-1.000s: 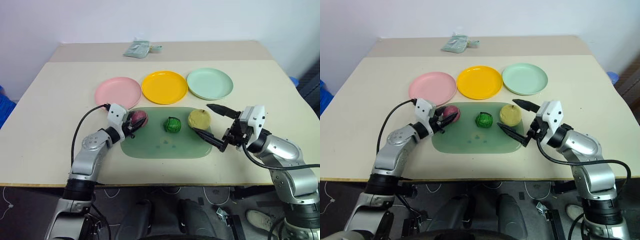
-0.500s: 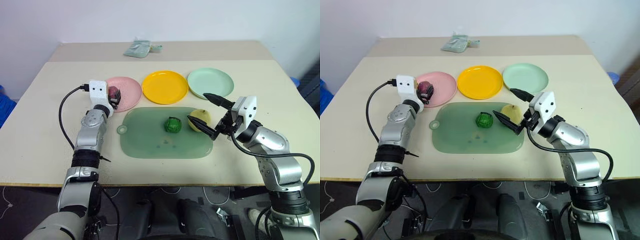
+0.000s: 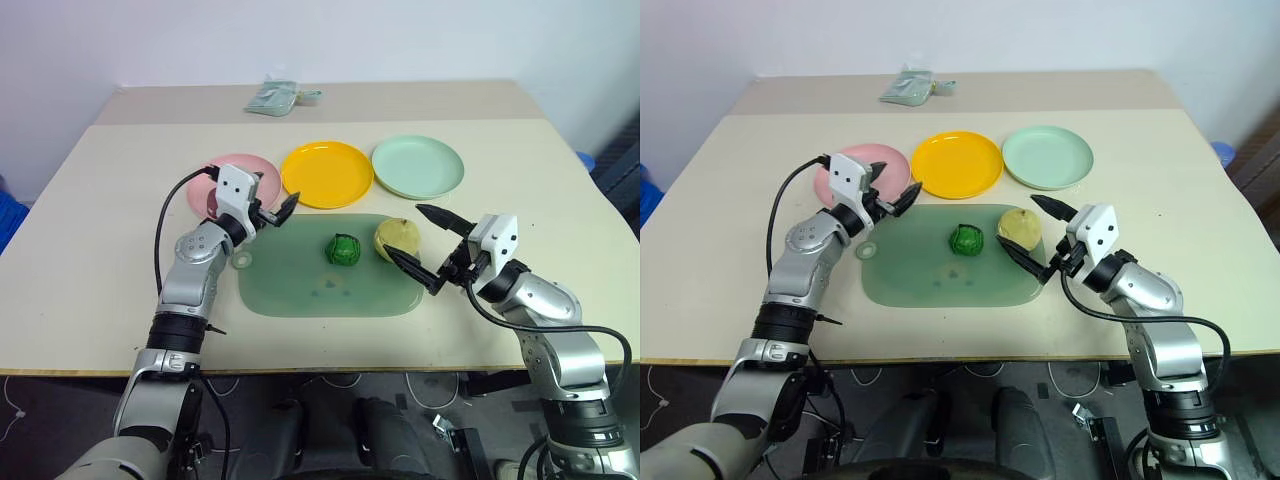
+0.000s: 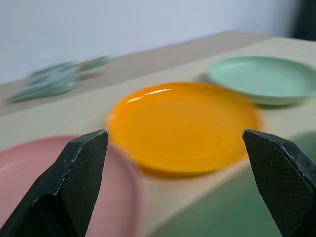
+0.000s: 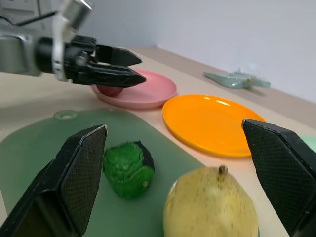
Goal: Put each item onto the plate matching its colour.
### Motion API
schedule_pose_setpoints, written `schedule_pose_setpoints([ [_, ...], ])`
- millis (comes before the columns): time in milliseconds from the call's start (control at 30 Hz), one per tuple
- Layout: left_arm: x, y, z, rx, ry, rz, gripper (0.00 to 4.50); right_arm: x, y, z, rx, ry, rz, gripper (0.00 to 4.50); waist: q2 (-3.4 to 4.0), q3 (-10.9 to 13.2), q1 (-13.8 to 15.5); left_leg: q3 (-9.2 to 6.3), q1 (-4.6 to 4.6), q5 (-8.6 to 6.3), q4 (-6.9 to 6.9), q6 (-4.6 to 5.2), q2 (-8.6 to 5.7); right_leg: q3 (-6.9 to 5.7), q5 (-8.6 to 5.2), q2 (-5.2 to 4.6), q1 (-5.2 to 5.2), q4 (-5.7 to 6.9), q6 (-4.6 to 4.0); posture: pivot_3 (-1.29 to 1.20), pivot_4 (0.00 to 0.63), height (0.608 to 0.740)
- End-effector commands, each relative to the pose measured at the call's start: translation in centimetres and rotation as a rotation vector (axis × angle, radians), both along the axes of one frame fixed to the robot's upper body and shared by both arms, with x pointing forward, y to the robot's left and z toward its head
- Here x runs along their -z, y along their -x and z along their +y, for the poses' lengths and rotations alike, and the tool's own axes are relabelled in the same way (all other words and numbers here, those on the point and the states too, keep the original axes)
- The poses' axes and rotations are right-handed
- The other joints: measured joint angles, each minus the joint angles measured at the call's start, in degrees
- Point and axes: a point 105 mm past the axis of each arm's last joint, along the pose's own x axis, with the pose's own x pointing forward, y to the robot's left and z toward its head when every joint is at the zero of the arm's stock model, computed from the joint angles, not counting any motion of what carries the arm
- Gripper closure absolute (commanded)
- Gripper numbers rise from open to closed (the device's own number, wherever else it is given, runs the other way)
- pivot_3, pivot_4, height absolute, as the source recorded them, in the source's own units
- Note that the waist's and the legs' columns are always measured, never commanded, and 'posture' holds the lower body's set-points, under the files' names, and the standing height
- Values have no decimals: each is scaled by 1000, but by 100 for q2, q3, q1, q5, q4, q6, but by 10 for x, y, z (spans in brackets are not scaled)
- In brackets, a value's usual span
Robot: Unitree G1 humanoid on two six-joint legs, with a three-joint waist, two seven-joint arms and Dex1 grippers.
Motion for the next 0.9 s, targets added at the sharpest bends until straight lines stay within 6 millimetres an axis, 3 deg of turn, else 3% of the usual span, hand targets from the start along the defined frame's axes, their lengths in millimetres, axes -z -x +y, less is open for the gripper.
schedule_pose_setpoints([
  [33, -15, 9, -10, 99, 5, -29, 78, -14, 9, -3, 6, 2, -61, 0, 0, 0, -2, 0, 0, 0, 0, 0, 0, 0, 0, 0, 0, 0, 0, 0, 150, 740],
  [300, -8, 37, -21, 310, -75, -18, 78, -5, 12, 12, 7, 8, -18, 0, 2, -1, -30, 0, 1, 0, -5, -1, 2, 2, -1, 2, -4, 1, -2, 0, 150, 740],
  [633, -4, 49, -18, 392, -92, 10, 78, -6, 10, 22, 7, 38, 8, 0, 1, -1, -13, -1, 0, 1, -1, -1, 1, 0, -1, 0, -1, 1, -2, 0, 150, 740],
  [900, -4, 68, 12, 466, -137, 50, 78, -9, -16, 34, 45, 254, -17, 0, 3, 0, -26, 0, 0, 1, -5, -3, 3, 1, -2, 2, -7, 2, -4, 0, 150, 740],
])
